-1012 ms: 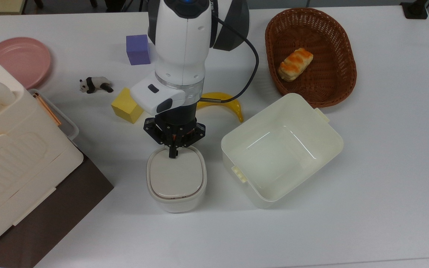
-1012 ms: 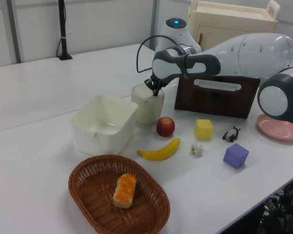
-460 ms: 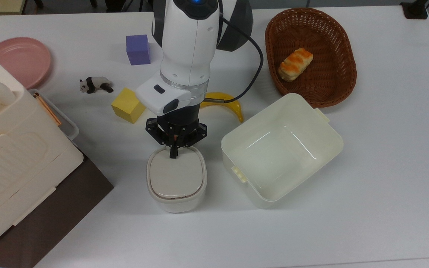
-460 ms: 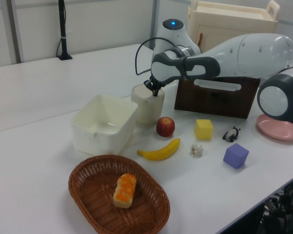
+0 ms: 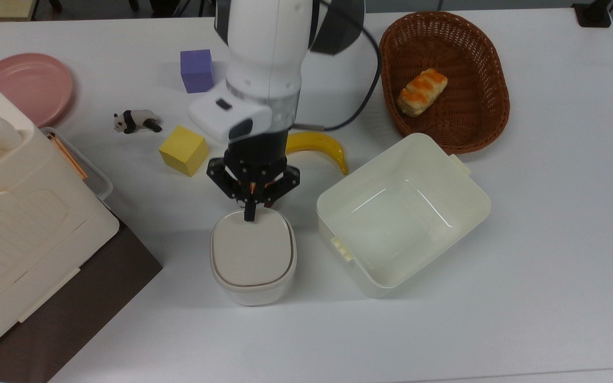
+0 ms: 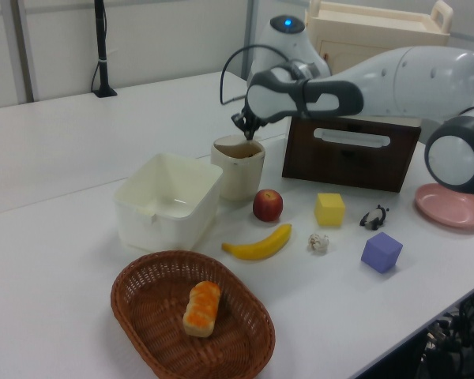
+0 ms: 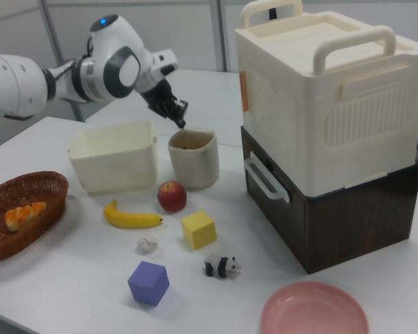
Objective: Open the trash can
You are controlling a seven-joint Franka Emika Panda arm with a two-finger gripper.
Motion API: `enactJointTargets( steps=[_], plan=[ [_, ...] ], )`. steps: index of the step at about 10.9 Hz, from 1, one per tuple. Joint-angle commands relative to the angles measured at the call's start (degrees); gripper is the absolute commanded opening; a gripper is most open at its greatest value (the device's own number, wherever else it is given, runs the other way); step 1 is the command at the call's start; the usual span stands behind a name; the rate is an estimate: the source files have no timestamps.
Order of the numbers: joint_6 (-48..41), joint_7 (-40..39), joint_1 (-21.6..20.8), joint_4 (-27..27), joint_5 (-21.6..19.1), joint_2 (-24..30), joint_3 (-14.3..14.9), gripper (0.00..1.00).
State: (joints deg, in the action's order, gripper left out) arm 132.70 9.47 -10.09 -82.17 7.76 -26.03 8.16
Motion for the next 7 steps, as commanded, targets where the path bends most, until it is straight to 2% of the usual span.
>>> enactJointTargets(
  steps=[1,2,3,4,5,7],
  plan=[
    [-2.9,0.7,0.0,-2.0,-1.3,6.0,-0.5,0.00],
    [-7.7,0.7,-0.1,-2.2,-1.3,8.0,-0.6,0.00],
    [-13.5,0.8,-0.3,-2.2,-2.0,9.7,-1.1,0.43],
    [-18.8,0.5,-0.3,-2.4,-2.3,11.3,-2.4,0.99],
    [-22.7,0.2,-0.4,-3.7,-1.4,13.2,-3.5,1.00],
    [-30.1,0.8,-0.3,-5.6,-2.4,17.8,-3.9,1.00]
  ],
)
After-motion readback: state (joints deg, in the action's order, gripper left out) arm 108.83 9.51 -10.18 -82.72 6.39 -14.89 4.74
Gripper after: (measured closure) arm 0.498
